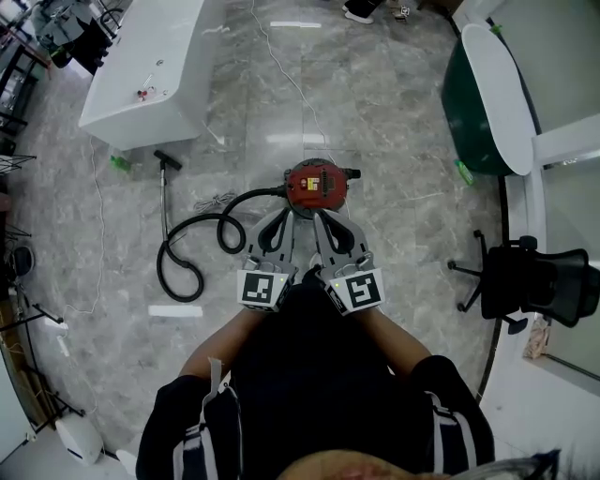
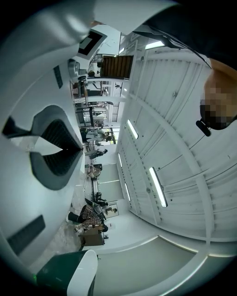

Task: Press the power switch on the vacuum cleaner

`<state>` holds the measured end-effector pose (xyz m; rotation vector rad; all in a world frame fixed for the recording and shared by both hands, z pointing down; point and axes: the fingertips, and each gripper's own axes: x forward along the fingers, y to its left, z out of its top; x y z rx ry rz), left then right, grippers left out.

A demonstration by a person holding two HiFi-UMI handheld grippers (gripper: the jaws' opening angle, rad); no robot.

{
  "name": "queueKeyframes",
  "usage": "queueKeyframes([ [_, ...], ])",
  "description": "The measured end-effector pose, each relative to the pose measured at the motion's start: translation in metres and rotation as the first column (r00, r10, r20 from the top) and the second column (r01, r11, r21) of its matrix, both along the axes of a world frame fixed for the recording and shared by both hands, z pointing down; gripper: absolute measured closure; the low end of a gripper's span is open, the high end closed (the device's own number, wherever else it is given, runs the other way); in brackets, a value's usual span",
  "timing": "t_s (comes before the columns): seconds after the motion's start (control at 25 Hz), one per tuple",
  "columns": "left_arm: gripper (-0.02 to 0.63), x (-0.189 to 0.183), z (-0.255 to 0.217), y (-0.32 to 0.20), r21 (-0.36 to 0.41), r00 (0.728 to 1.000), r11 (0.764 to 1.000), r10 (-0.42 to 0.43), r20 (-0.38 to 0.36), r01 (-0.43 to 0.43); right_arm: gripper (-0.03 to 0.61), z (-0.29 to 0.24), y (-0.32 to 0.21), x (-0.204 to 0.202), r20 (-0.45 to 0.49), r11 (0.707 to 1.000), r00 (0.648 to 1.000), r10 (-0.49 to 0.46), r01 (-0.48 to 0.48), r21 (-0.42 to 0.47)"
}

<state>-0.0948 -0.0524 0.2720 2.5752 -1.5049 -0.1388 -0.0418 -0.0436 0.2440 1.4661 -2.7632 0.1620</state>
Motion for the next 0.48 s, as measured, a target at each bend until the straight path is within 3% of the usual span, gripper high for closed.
queueKeyframes([
  [0.48,0.595,0.015,-0.008,0.013,-0.005,0.999,0.999,0.051,-0.001,-0.051,0.561,-0.003,0.010,0.006,-0.018,0.999,1.000,0.025,-0.025,0.020],
])
